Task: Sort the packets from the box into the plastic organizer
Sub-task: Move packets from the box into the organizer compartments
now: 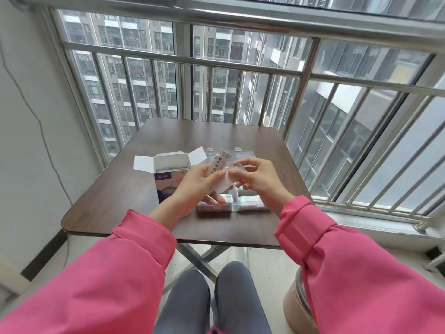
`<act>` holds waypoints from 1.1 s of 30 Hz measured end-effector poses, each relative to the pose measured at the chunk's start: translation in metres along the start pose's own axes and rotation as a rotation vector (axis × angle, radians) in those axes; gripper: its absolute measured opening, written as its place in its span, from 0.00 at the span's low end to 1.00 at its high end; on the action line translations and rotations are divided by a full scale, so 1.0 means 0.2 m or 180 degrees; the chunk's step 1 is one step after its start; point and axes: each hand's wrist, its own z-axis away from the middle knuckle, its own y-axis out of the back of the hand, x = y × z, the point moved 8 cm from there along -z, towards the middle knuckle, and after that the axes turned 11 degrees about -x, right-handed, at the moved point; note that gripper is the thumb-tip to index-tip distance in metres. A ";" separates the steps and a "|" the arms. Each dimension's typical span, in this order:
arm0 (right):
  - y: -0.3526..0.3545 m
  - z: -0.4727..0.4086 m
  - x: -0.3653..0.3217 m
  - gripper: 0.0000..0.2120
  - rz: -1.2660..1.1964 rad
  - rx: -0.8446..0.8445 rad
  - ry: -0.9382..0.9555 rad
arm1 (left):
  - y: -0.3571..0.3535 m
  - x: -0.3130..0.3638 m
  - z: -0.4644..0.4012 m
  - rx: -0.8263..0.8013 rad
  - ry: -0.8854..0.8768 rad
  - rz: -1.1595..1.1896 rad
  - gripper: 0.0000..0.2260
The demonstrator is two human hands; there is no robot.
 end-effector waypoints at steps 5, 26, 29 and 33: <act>0.00 0.02 -0.02 0.03 -0.0133 -0.0017 -0.0069 | 0.07 0.00 0.01 0.0362 -0.0135 -0.0317 0.04; -0.03 0.00 0.10 0.12 0.0107 -0.0033 -0.0473 | 0.21 0.02 0.11 0.1133 -0.0397 -0.1739 0.09; -0.05 -0.02 0.14 0.10 0.0651 -0.0038 -0.0412 | 0.22 -0.01 0.13 0.1170 -0.0344 -0.1750 0.09; -0.08 -0.05 0.17 0.14 0.1502 0.0048 -0.0238 | 0.22 -0.05 0.12 0.1146 -0.0274 -0.1775 0.09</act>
